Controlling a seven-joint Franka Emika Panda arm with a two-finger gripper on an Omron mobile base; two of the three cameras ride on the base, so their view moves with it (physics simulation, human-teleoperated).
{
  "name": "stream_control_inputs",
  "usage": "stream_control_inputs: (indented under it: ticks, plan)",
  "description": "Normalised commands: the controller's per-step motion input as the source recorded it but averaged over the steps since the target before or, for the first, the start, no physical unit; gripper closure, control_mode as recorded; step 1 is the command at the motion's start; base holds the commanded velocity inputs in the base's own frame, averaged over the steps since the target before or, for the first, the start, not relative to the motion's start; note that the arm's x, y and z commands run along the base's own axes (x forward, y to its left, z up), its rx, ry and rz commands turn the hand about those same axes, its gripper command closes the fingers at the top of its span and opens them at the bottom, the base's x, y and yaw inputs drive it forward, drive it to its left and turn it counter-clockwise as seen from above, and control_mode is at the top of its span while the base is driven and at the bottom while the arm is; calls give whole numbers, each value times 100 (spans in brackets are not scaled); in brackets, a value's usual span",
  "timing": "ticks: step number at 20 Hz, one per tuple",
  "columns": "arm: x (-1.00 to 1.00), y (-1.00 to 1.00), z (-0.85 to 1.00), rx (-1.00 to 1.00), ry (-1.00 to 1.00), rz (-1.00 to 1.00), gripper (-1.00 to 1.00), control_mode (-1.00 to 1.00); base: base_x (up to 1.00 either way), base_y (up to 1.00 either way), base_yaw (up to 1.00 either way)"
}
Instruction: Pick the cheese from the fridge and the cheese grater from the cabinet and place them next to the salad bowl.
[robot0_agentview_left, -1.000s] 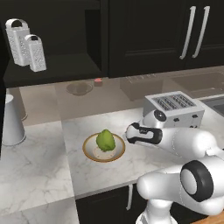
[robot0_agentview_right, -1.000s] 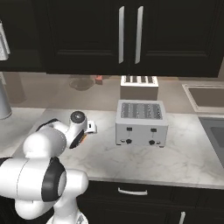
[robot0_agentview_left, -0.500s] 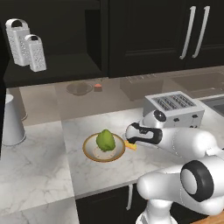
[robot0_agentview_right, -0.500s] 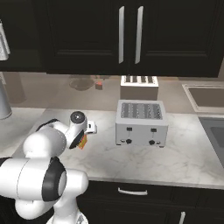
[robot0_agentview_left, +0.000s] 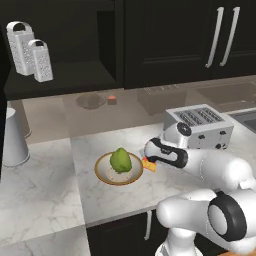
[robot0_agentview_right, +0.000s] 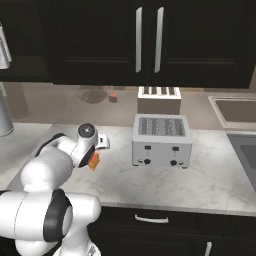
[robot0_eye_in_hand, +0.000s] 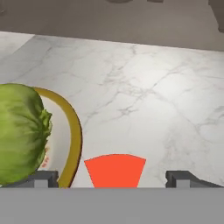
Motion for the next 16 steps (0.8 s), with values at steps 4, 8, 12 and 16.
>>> stream_control_inputs:
  ticks: [4,8,12,16]
  plan:
    - [0,33,100,0,-3,-3,-100,-100,0,0,0]
    - [-24,74,99,0,-5,-2,-100,-100,0,0,0]
    - [-73,92,96,2,-8,0,-100,-100,0,0,0]
    - [-87,93,100,2,-12,0,-100,-100,0,0,0]
